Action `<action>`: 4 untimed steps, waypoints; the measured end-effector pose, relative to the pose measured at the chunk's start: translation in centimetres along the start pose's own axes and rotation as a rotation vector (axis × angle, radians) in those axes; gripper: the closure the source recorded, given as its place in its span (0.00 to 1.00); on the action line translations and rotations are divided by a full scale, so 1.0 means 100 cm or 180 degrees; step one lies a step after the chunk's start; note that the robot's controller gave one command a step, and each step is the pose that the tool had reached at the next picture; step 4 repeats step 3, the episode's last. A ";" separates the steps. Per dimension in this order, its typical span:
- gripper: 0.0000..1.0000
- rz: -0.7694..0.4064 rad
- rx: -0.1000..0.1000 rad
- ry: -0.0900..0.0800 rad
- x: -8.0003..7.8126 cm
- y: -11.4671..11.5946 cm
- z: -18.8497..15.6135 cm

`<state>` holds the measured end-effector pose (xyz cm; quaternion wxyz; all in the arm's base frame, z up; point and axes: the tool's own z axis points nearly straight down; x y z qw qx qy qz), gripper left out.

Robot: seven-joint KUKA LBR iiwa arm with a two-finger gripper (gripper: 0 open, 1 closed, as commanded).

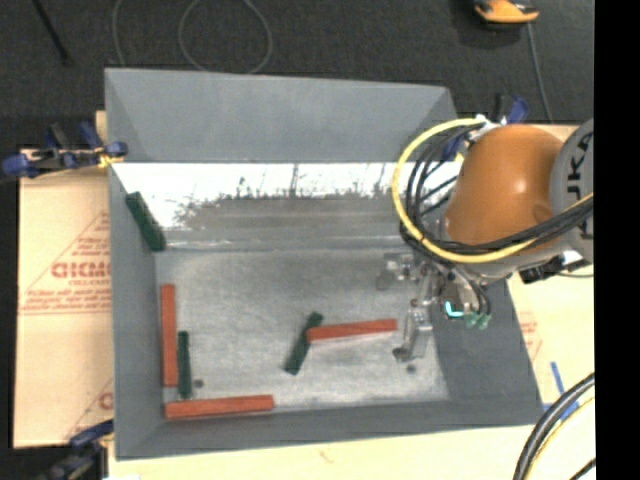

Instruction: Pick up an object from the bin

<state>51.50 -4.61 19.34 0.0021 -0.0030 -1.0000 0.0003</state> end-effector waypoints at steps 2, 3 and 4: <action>1.00 -0.0221 0.0002 -0.0027 -0.014 0.017 0.123; 1.00 -0.0343 0.0002 -0.0046 0.002 0.041 -0.012; 1.00 -0.0343 0.0002 -0.0046 0.002 0.041 -0.012</action>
Offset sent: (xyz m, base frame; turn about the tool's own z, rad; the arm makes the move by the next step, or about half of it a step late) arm 0.0120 0.0177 -0.1234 -0.0704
